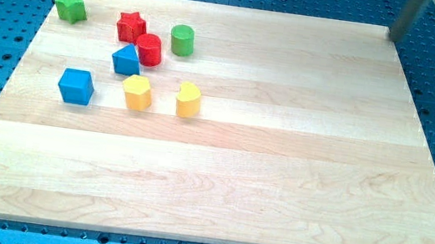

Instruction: Keep red circle above triangle

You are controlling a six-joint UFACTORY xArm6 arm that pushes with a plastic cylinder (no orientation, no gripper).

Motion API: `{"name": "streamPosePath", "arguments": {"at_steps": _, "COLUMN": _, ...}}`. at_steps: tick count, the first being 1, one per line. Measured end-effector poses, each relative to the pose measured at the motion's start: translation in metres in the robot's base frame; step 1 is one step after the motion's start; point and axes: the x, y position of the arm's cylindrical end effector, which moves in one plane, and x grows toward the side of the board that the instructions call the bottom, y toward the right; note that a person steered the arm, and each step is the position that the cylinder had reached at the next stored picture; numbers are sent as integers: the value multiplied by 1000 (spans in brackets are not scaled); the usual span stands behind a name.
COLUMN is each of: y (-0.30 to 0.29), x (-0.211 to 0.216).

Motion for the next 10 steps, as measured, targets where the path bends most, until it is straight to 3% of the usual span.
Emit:
{"name": "streamPosePath", "arguments": {"at_steps": 1, "y": -128, "x": 39}}
{"name": "streamPosePath", "arguments": {"at_steps": 2, "y": -177, "x": 71}}
{"name": "streamPosePath", "arguments": {"at_steps": 4, "y": -188, "x": 67}}
{"name": "streamPosePath", "arguments": {"at_steps": 5, "y": -218, "x": 45}}
{"name": "streamPosePath", "arguments": {"at_steps": 7, "y": -306, "x": 49}}
{"name": "streamPosePath", "arguments": {"at_steps": 8, "y": -339, "x": 86}}
{"name": "streamPosePath", "arguments": {"at_steps": 10, "y": -409, "x": 109}}
